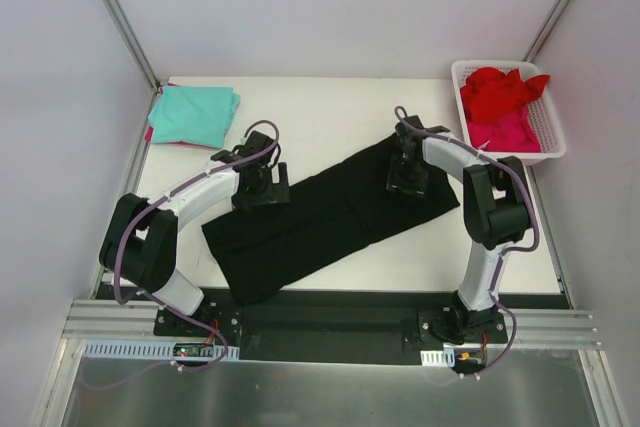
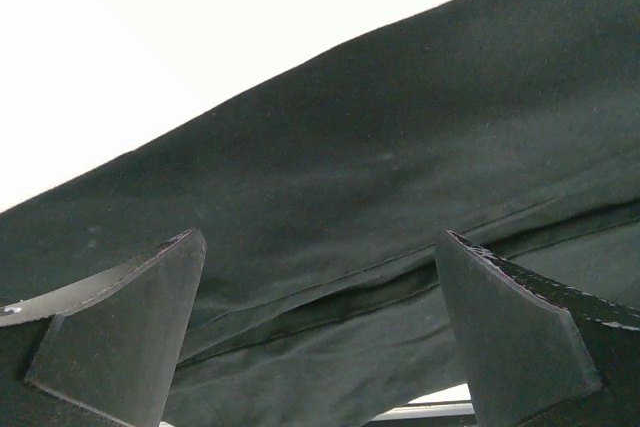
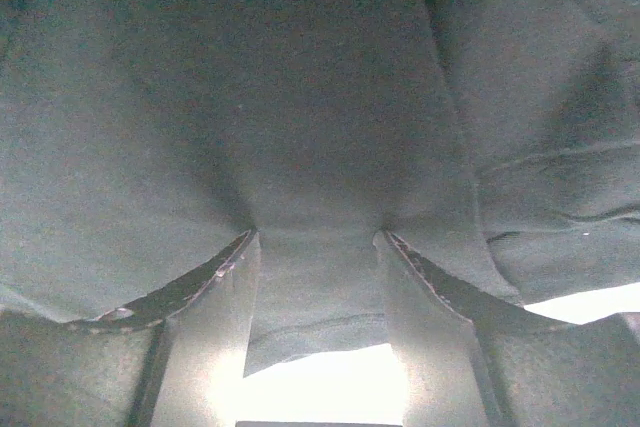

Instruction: Fold and stack the t-shirts

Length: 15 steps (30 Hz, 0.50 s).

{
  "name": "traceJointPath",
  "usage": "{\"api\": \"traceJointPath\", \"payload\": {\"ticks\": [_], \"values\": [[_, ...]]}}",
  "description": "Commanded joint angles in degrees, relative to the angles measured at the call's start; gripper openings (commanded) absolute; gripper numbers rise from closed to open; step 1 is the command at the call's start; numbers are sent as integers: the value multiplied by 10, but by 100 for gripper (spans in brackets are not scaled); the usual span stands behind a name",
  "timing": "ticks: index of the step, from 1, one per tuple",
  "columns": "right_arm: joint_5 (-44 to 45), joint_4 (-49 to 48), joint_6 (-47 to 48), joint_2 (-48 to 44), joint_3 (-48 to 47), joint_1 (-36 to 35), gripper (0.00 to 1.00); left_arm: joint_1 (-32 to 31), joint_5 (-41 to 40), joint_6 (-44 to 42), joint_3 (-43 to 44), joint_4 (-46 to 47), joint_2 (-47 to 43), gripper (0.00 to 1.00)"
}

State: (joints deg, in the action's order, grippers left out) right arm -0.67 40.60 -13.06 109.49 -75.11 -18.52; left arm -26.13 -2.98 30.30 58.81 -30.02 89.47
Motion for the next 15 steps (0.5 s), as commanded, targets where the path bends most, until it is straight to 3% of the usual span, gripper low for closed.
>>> {"api": "traceJointPath", "payload": {"ticks": [1, 15], "values": [[46, 30, 18, 19, -54, 26, 54, 7, 18, -12, -9, 2, -31, 99], [12, 111, 39, 103, -253, 66, 54, 12, 8, -18, -31, -14, -64, 99]]}}
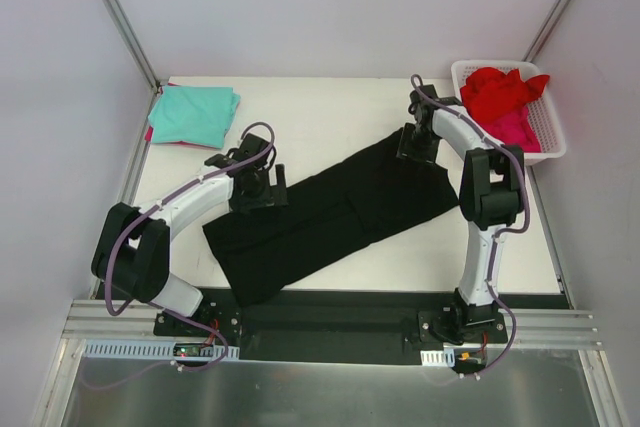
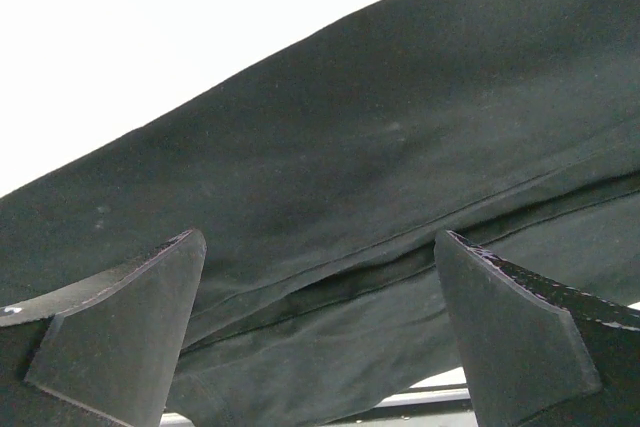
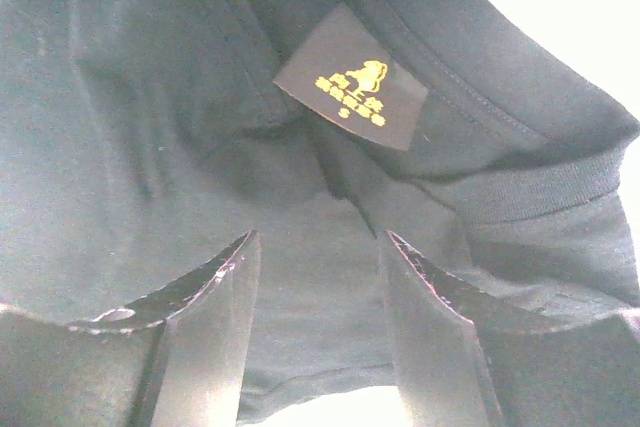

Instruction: Fold and stack the t-shirts

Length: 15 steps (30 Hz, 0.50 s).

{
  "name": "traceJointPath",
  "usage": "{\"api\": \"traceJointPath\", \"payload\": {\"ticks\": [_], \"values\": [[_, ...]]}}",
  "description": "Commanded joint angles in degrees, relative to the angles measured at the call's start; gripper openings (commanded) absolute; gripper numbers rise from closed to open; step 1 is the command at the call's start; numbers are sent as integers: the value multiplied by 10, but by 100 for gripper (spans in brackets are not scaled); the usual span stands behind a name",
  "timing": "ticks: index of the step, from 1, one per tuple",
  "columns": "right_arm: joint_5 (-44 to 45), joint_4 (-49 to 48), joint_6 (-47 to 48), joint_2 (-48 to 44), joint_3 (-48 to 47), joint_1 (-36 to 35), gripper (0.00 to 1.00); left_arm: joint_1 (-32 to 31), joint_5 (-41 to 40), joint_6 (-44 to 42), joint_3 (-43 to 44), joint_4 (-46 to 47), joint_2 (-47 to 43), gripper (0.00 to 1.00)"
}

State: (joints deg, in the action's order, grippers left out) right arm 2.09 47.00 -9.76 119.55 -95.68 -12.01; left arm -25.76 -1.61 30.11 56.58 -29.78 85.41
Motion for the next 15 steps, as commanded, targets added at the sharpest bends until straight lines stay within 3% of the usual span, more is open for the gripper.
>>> {"api": "traceJointPath", "payload": {"ticks": [1, 8, 15], "values": [[-48, 45, 4, -4, -47, 0, 54, 8, -8, -16, -12, -16, -26, 99], [-89, 24, -10, -94, 0, -19, 56, 9, -9, 1, -38, 8, -2, 99], [-87, 4, 1, -65, 39, -19, 56, 9, 15, 23, -91, 78, 32, 99]]}}
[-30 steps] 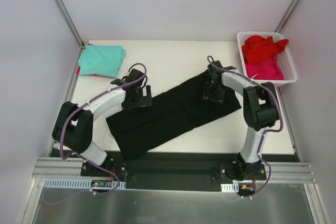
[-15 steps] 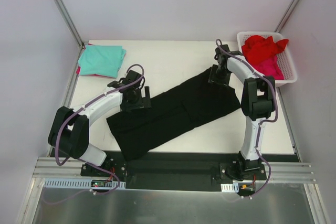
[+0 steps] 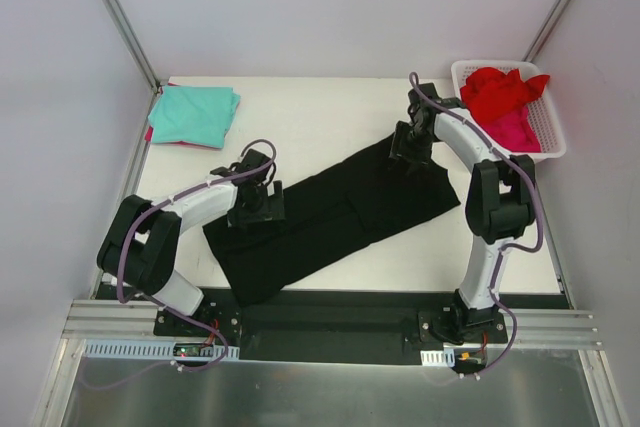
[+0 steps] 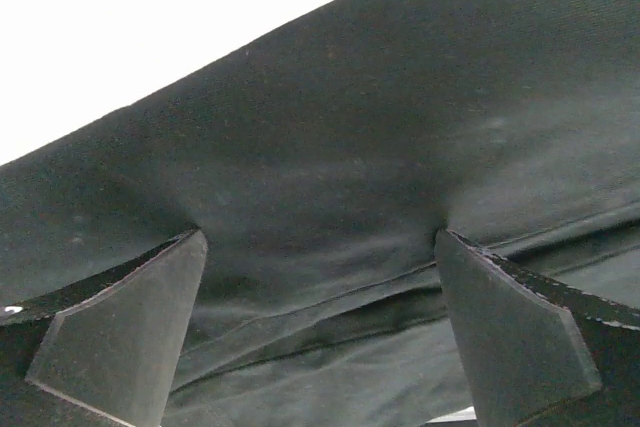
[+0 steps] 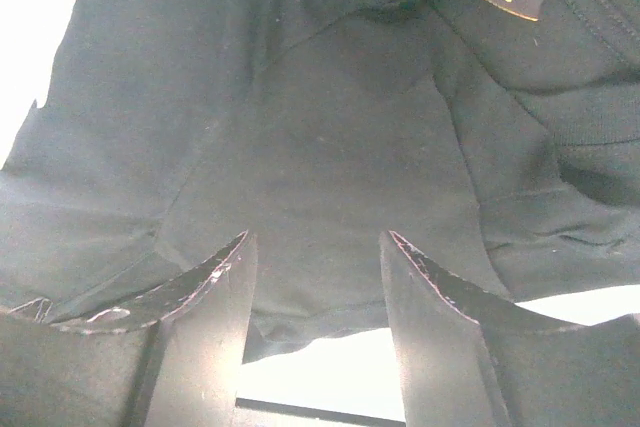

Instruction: Fold and stack the t-shirts

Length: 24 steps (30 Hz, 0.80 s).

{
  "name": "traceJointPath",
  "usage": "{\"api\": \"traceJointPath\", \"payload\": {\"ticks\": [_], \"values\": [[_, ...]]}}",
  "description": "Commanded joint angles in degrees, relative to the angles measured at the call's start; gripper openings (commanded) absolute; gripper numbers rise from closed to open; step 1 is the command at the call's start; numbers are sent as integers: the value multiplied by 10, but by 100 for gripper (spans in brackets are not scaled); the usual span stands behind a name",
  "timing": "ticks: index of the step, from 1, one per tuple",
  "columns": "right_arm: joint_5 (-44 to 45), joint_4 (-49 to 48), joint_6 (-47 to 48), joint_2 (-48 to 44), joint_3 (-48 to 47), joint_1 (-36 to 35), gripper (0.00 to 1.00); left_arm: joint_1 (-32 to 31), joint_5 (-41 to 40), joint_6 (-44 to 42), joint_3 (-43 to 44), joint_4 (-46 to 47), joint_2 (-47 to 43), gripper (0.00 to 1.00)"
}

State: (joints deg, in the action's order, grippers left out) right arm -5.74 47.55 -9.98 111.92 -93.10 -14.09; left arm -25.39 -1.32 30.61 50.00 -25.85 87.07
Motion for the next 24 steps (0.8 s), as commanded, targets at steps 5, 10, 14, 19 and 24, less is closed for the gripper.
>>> {"api": "traceJointPath", "payload": {"ticks": [5, 10, 14, 19, 24], "values": [[-12, -7, 3, 44, -8, 2, 56, 2, 58, 54, -77, 93, 21, 99], [-17, 2, 3, 94, -60, 4, 56, -21, 58, 80, -112, 102, 7, 99], [-25, -1, -4, 136, -96, 6, 56, -41, 64, 94, -123, 102, -8, 99], [-37, 0, -1, 175, -146, 7, 56, -68, 78, 111, -130, 100, -20, 99], [-78, -31, 4, 209, -169, 23, 57, -97, 79, 131, -144, 94, -40, 99]]}}
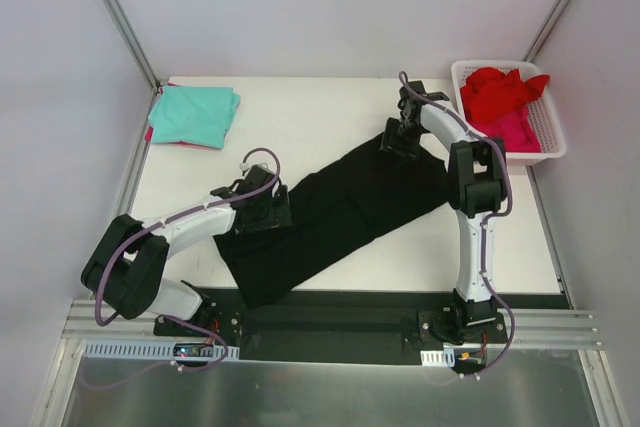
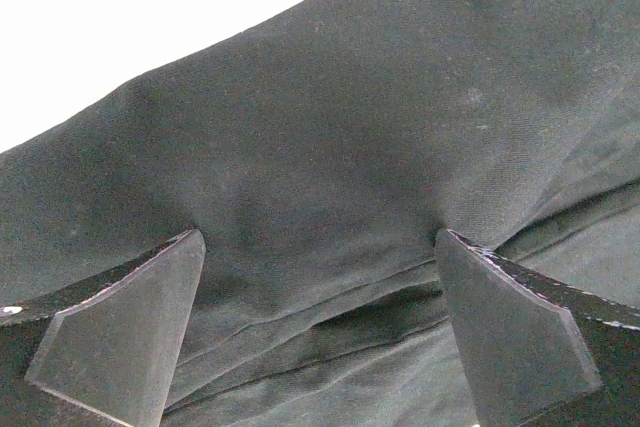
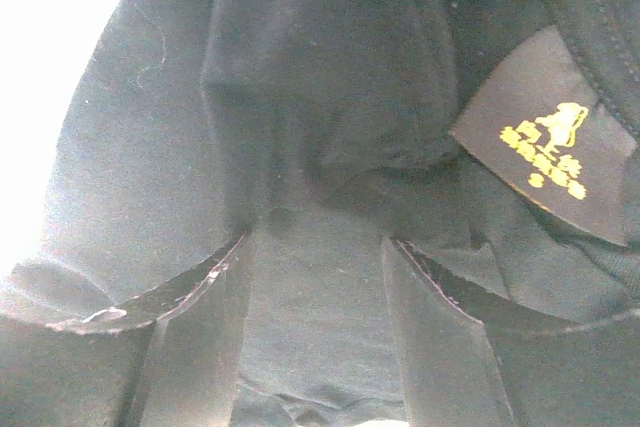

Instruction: Fold and stack the t-shirts

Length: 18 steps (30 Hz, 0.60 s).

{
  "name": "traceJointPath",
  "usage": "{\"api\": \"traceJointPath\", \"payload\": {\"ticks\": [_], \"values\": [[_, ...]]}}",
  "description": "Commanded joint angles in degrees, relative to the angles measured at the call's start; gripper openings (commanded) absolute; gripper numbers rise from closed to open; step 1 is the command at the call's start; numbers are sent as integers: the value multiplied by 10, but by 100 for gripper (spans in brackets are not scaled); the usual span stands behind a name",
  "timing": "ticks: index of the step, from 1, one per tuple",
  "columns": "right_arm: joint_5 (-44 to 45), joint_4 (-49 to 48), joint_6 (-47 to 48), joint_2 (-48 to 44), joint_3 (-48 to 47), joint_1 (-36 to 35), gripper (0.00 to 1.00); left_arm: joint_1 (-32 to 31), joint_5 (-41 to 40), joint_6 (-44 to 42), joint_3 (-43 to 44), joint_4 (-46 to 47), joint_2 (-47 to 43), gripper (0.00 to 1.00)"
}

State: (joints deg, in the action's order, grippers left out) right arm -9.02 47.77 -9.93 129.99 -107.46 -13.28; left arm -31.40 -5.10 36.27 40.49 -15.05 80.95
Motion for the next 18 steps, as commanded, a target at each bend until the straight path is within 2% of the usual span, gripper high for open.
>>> {"api": "traceJointPath", "payload": {"ticks": [1, 5, 9, 18], "values": [[-54, -39, 3, 32, -27, 20, 57, -43, 115, 81, -50, -16, 18, 99], [-89, -55, 4, 67, -60, 31, 60, -69, 117, 98, -55, -21, 9, 99], [-114, -18, 5, 119, -154, 38, 61, -87, 113, 110, -46, -38, 4, 99], [-145, -29, 5, 148, -190, 60, 67, -132, 102, 152, -47, -74, -25, 99]]}}
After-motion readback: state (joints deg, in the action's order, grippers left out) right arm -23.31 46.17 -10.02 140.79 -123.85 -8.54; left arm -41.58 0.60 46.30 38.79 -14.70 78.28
